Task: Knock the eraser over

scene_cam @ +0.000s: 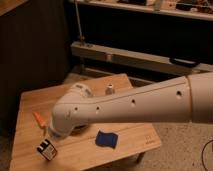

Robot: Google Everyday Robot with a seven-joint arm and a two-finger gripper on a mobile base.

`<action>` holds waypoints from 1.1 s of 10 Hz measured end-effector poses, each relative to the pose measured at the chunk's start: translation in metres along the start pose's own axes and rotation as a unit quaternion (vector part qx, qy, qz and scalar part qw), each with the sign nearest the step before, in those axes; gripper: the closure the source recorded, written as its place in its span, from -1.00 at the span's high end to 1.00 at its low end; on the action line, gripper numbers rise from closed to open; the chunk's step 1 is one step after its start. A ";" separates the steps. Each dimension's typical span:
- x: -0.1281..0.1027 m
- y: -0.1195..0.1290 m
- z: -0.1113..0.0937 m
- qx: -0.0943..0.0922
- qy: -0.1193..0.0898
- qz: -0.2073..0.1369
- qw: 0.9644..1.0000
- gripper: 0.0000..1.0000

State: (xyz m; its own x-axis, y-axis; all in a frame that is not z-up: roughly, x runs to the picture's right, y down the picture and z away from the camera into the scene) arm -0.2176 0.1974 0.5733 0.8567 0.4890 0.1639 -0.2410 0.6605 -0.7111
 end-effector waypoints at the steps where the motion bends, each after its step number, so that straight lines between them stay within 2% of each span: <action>1: 0.004 0.015 0.019 -0.014 0.011 -0.007 1.000 -0.50; 3: 0.011 0.028 0.050 -0.034 0.020 -0.010 0.999 -0.50; 4: 0.017 0.030 0.071 -0.049 0.019 -0.007 0.999 -0.50; 6: 0.018 0.035 0.092 -0.072 0.012 -0.003 0.997 -0.50; 8: 0.001 0.038 0.103 -0.088 -0.008 -0.001 0.996 -0.50; 10: -0.021 0.034 0.107 -0.093 -0.033 0.001 0.995 -0.50; 11: -0.039 0.029 0.109 -0.090 -0.049 0.000 0.995 -0.50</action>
State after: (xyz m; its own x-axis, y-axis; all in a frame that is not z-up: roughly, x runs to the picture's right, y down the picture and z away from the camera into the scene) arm -0.3076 0.2598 0.6208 0.8063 0.5480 0.2226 -0.1489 0.5522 -0.8203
